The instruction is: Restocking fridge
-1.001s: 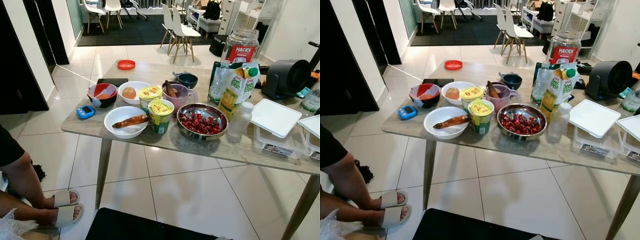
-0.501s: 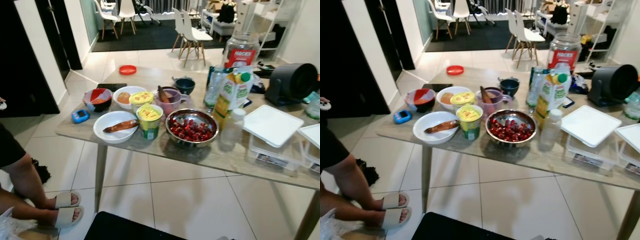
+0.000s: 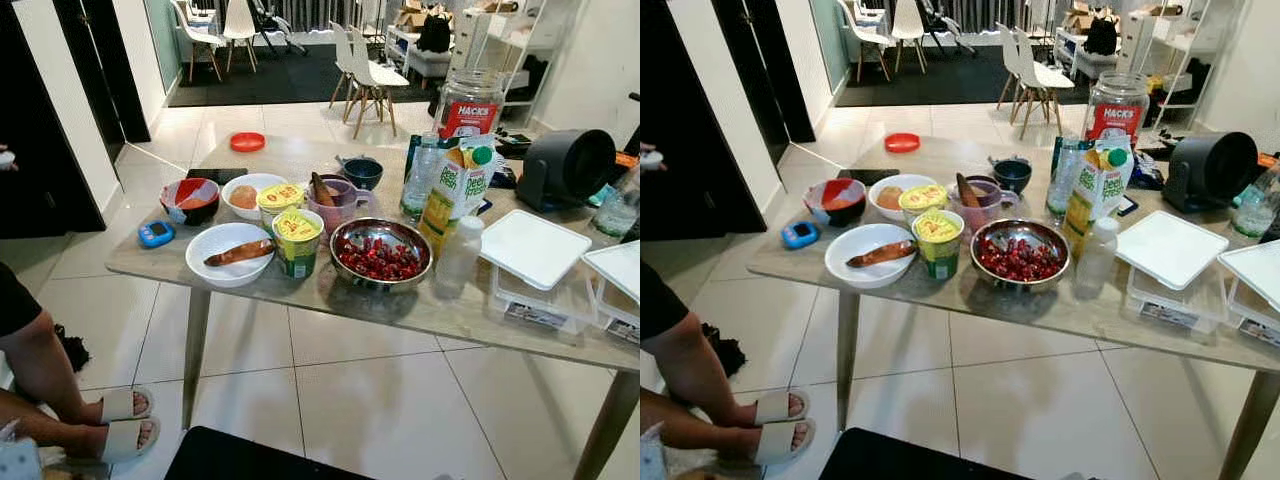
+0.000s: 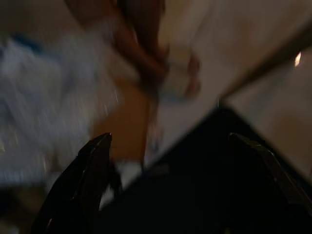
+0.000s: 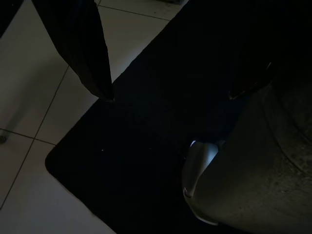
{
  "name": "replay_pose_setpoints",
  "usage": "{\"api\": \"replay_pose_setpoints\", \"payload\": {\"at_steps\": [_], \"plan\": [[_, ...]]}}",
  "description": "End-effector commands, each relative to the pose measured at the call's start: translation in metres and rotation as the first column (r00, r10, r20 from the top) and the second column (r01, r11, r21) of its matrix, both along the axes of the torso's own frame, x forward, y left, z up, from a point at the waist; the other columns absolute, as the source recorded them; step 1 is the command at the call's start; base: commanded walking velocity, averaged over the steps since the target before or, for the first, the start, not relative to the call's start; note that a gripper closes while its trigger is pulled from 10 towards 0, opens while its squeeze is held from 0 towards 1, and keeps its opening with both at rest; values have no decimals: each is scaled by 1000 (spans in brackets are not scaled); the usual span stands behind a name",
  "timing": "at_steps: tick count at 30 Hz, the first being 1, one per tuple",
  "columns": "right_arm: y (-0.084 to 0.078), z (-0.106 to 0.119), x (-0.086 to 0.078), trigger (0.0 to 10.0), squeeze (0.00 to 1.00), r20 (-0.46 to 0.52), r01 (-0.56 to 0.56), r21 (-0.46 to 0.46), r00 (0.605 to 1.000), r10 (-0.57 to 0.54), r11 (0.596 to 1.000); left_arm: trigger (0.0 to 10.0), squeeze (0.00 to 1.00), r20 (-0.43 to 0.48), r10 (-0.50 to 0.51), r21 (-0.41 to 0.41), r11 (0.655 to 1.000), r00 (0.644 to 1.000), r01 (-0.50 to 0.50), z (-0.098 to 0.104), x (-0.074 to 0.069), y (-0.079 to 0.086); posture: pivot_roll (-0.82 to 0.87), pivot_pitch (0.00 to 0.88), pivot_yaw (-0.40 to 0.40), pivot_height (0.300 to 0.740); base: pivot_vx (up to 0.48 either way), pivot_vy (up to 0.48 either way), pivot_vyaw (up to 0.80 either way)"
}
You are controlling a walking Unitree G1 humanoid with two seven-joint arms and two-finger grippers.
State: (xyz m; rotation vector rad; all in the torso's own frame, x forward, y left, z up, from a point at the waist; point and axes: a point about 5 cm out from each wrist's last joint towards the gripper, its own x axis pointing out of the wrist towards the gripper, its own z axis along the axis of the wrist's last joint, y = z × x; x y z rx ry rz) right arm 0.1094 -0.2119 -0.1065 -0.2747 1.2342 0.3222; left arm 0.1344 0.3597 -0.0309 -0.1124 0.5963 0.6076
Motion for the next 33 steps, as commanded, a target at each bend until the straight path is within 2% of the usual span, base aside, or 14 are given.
{"api": "replay_pose_setpoints", "payload": {"at_steps": [1, 6, 12, 15, 16, 17, 18, 22, 23, 27, 28, 29, 32, 33], "plan": [[8, -1, 0, 10000, 0, -2, -6, 24, 1000, 6, 1000, 10000, 0, 62, -8, 68, 998, 998, 4, 17, 7, 16, -24, 5, 4, 740, 0, 0, 0], [8, -1, 0, 10000, 0, -1, -5, 25, 1000, 5, 1000, 10000, 0, 144, -52, 123, 992, 988, 34, 37, 19, 29, -23, 7, 2, 740, 0, 0, 0], [6, -1, -1, 10000, 0, -6, -6, 22, 1000, 6, 1000, 10000, 0, 339, -349, 235, 931, 874, 281, 86, 62, 32, -23, 7, -2, 740, 0, 0, 0], [5, -1, -2, 10000, 0, -7, -6, 19, 1000, 6, 1000, 10000, 0, 388, -634, 340, 773, 669, 536, 124, 98, 14, -23, 9, -2, 740, 0, 0, 0], [5, -1, -2, 10000, 0, -7, -6, 19, 1000, 6, 1000, 10000, 0, 388, -634, 340, 773, 669, 536, 124, 98, 14, -23, 9, -2, 740, 0, 0, 0], [5, -1, -2, 10000, 0, -7, -5, 18, 1000, 5, 1000, 10000, 0, 387, -716, 376, 698, 581, 609, 138, 108, 5, -23, 8, -2, 740, 0, 0, 0], [5, -1, -2, 10000, 0, -7, -5, 18, 1000, 5, 1000, 10000, 0, 387, -716, 376, 698, 581, 609, 138, 108, 5, -23, 8, -2, 740, 0, 0, 0], [5, -1, -1, 10000, 0, -5, -5, 21, 1000, 5, 1000, 10000, 0, 360, -892, 476, 428, 274, 769, 185, 130, -26, -26, 7, -3, 740, 0, 0, 0], [5, -1, -1, 10000, 0, -5, -5, 21, 1000, 5, 1000, 10000, 0, 360, -892, 476, 428, 274, 769, 185, 130, -26, -26, 7, -3, 740, 0, 0, 0], [5, -1, -1, 10000, 0, -5, -3, 21, 1000, 3, 1000, 10000, 0, 321, -936, 501, 294, 141, 814, 204, 133, -40, -27, 7, 2, 740, 0, 0, 0], [5, -1, -1, 10000, 0, -5, -1, 21, 1000, 2, 1000, 10000, 0, 268, -963, 501, 162, 25, 850, 219, 132, -53, -28, 8, 4, 740, 0, 0, 0], [5, -1, -1, 10000, 0, -5, -1, 21, 1000, 2, 1000, 10000, 0, 268, -963, 501, 162, 25, 850, 219, 132, -53, -28, 8, 4, 740, 0, 0, 0], [5, -1, -2, 10000, 0, -6, 0, 20, 1000, 0, 1000, 10000, 0, 201, -974, 458, 0, -104, 889, 232, 128, -65, -29, 8, 7, 740, 0, 0, 0], [5, -1, -2, 10000, 0, -6, 0, 20, 1000, 0, 1000, 10000, 0, 201, -974, 458, 0, -104, 889, 232, 128, -65, -29, 8, 7, 740, 0, 0, 0]]}}
